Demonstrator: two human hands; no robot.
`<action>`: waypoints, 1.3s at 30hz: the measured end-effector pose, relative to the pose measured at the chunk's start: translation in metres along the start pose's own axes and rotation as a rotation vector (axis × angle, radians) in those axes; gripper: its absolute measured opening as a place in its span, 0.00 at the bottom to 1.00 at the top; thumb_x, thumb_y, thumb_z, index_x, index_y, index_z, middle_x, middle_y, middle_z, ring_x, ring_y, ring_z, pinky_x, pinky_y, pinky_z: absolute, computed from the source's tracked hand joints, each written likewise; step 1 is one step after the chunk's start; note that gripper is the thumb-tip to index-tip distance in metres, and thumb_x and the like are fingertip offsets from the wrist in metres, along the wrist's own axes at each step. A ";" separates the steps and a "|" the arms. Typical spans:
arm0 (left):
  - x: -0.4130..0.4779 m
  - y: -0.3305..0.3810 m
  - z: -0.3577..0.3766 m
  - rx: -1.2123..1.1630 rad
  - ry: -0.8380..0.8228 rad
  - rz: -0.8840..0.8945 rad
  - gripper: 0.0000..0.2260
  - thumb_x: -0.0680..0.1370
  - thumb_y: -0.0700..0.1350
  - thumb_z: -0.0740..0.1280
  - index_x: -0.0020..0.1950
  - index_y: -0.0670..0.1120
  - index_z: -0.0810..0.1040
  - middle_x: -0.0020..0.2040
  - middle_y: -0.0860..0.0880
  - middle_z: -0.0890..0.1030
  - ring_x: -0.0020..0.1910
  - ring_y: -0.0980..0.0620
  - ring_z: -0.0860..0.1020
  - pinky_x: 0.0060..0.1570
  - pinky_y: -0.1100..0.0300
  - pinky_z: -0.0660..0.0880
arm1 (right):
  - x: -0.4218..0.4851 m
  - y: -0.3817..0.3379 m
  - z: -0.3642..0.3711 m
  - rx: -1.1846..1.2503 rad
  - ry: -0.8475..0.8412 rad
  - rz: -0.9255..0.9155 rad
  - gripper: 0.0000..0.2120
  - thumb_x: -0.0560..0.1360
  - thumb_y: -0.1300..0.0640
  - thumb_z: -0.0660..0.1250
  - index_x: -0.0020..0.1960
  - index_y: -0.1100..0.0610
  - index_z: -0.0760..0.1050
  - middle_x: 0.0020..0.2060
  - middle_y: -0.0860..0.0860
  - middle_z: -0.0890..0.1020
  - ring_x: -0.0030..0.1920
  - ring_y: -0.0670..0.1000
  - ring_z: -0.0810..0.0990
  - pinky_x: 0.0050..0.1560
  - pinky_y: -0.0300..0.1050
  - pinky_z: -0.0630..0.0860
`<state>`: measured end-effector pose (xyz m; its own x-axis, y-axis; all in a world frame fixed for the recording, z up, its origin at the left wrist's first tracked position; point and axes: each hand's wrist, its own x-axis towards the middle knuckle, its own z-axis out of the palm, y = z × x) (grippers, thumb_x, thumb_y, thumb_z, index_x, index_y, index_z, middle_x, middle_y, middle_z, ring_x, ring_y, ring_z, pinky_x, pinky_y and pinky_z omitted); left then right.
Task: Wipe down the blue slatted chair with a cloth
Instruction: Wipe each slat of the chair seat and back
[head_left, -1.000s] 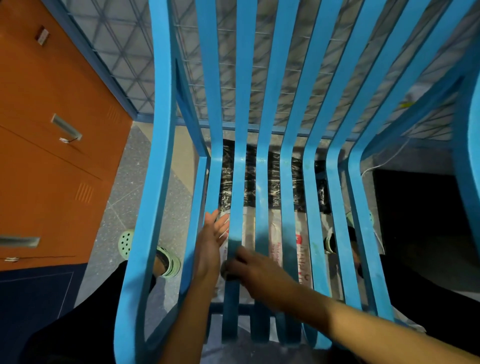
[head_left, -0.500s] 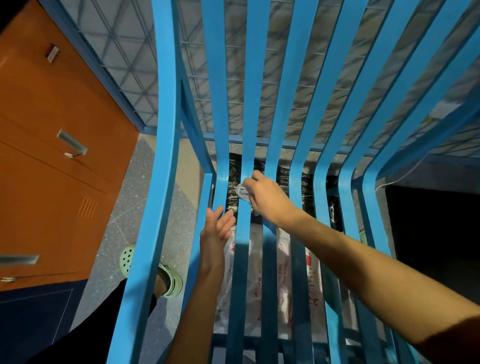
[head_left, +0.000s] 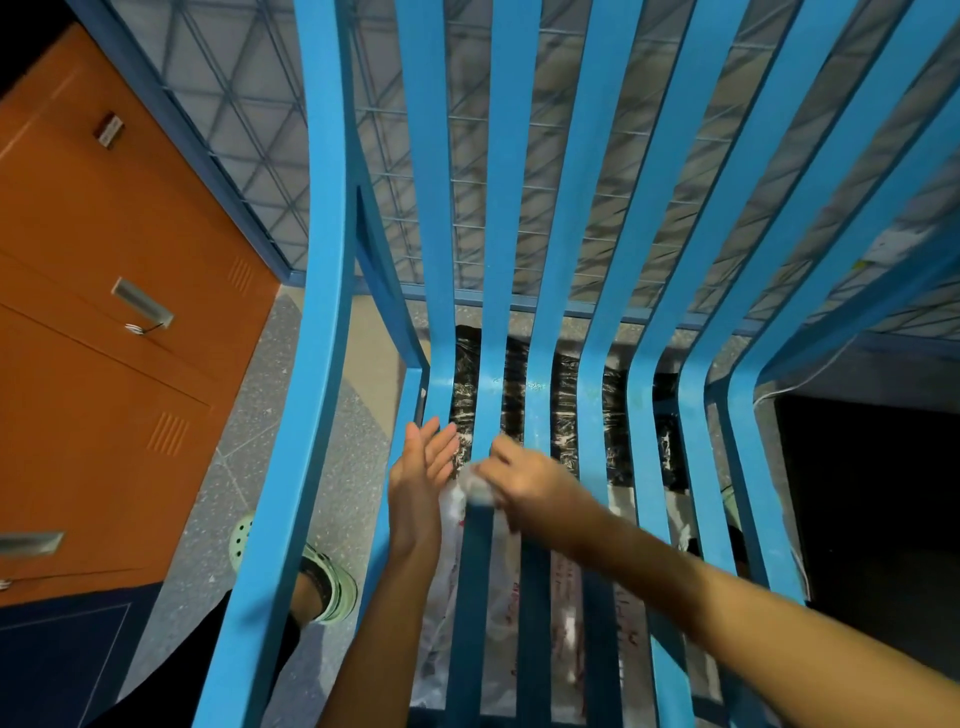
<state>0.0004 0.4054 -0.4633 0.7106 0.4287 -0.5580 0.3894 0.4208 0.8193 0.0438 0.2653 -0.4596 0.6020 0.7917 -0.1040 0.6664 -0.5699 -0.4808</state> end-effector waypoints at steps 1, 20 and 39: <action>0.000 0.001 0.000 0.020 0.028 0.040 0.22 0.84 0.53 0.49 0.69 0.42 0.71 0.65 0.44 0.78 0.63 0.50 0.76 0.68 0.53 0.68 | 0.016 0.015 -0.005 -0.047 0.025 0.038 0.09 0.78 0.60 0.63 0.58 0.57 0.75 0.49 0.52 0.72 0.42 0.50 0.75 0.44 0.49 0.78; 0.011 -0.010 0.006 0.619 0.103 0.318 0.18 0.84 0.43 0.54 0.74 0.45 0.67 0.74 0.51 0.66 0.75 0.57 0.60 0.71 0.70 0.51 | 0.092 0.036 -0.061 -0.303 0.033 0.129 0.05 0.73 0.59 0.70 0.49 0.56 0.81 0.40 0.52 0.70 0.35 0.58 0.73 0.34 0.47 0.63; 0.007 -0.025 -0.005 0.850 0.047 0.376 0.24 0.82 0.41 0.58 0.77 0.52 0.58 0.77 0.57 0.58 0.76 0.60 0.53 0.71 0.66 0.54 | 0.064 0.027 -0.020 -0.055 -0.041 0.324 0.03 0.73 0.67 0.65 0.41 0.63 0.75 0.41 0.55 0.72 0.39 0.60 0.78 0.40 0.55 0.77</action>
<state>-0.0073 0.4021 -0.4888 0.8599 0.4578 -0.2259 0.4502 -0.4712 0.7585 0.1087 0.2965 -0.4620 0.7692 0.5748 -0.2790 0.4665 -0.8036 -0.3696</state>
